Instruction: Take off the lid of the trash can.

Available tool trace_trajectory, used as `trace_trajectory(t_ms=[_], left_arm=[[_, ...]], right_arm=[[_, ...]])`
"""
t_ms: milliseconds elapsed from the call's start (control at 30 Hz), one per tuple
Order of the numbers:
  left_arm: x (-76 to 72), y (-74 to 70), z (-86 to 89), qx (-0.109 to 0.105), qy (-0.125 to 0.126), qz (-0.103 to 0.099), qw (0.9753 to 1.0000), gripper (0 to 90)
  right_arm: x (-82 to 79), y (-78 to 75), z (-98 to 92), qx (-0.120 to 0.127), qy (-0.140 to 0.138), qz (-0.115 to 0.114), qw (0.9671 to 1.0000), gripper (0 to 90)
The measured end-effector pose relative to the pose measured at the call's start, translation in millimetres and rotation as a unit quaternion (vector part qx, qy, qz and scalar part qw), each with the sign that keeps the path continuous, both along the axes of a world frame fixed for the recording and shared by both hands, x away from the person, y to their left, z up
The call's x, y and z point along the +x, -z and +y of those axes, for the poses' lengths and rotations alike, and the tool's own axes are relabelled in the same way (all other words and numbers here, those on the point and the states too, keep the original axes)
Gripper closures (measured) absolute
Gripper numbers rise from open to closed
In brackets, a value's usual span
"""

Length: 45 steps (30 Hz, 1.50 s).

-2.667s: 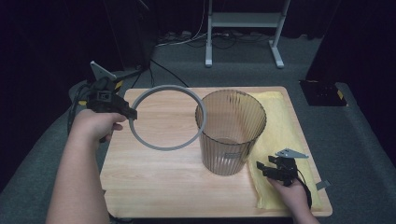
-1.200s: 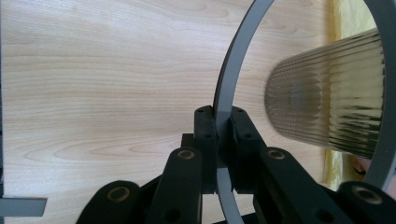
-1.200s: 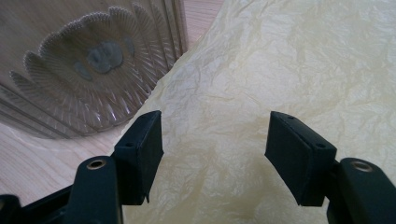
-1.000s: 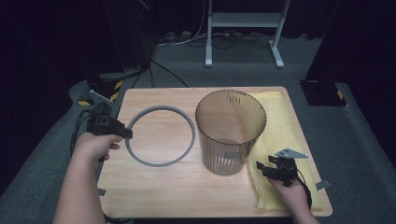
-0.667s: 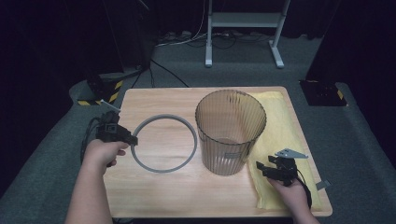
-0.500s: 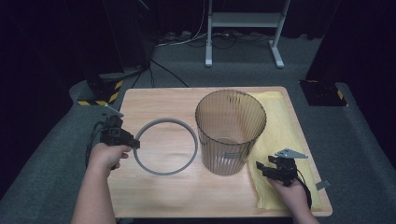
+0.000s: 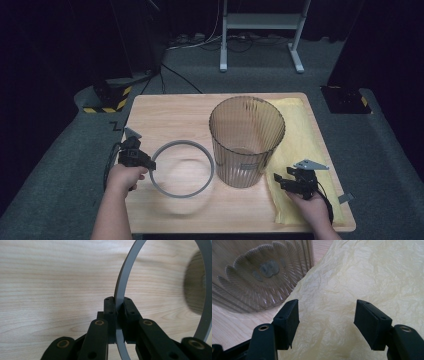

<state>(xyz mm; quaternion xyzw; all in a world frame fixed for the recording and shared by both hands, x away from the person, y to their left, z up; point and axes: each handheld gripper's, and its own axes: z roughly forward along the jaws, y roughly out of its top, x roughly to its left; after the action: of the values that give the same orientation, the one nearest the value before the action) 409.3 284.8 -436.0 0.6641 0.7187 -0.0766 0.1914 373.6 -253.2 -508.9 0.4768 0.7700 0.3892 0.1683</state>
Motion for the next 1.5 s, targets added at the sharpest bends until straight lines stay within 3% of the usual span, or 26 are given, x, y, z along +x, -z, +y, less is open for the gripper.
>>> trace_trajectory(t_ms=[233, 467, 667, 800, 967, 1133, 1200, 1300, 1433, 1500], left_arm=[[2.3, 24.3, -7.4, 0.004, 0.006, 0.013, 0.9999, 83.3], [8.0, 35.0, -13.5, 0.018, -0.002, 0.018, 0.9997, 83.3], [12.7, 42.8, -20.5, 0.055, 0.006, 0.026, 0.9981, 82.9], [12.6, 49.3, -26.3, 0.083, 0.013, 0.021, 0.9963, 82.6], [10.5, 48.4, -29.0, 0.095, 0.015, 0.014, 0.9952, 81.8], [6.8, 45.3, -30.0, 0.116, 0.033, -0.003, 0.9927, 67.7], [3.1, 41.6, -29.2, 0.117, 0.032, -0.026, 0.9923, 59.4], [-4.9, 34.7, -23.5, 0.127, 0.037, -0.056, 0.9896, 52.9], [-21.1, 31.1, -6.2, 0.168, 0.040, -0.114, 0.9783, 47.1], [-30.3, 34.0, 4.8, 0.183, 0.026, -0.134, 0.9735, 46.5]], right_arm=[[-0.5, 0.7, 1.3, -0.001, -0.001, 0.001, 1.0000, 36.2], [-0.7, 1.1, 1.3, -0.002, -0.001, 0.002, 1.0000, 36.3], [-0.4, 1.8, 0.9, -0.002, 0.000, 0.003, 1.0000, 36.3], [-0.3, 1.8, 1.5, -0.001, 0.000, 0.003, 1.0000, 36.3], [-0.1, 1.9, 2.4, -0.004, -0.001, 0.004, 1.0000, 36.3], [-0.6, 1.2, 2.6, -0.005, -0.002, 0.001, 1.0000, 36.3], [-1.0, 0.8, 2.9, -0.004, -0.001, 0.002, 1.0000, 36.2], [-1.1, 0.3, 3.0, -0.003, -0.001, 0.000, 1.0000, 36.3], [-0.9, 0.1, 2.7, -0.007, -0.003, -0.003, 1.0000, 36.3], [-1.2, 0.2, 2.9, -0.006, -0.002, -0.001, 1.0000, 36.3]])
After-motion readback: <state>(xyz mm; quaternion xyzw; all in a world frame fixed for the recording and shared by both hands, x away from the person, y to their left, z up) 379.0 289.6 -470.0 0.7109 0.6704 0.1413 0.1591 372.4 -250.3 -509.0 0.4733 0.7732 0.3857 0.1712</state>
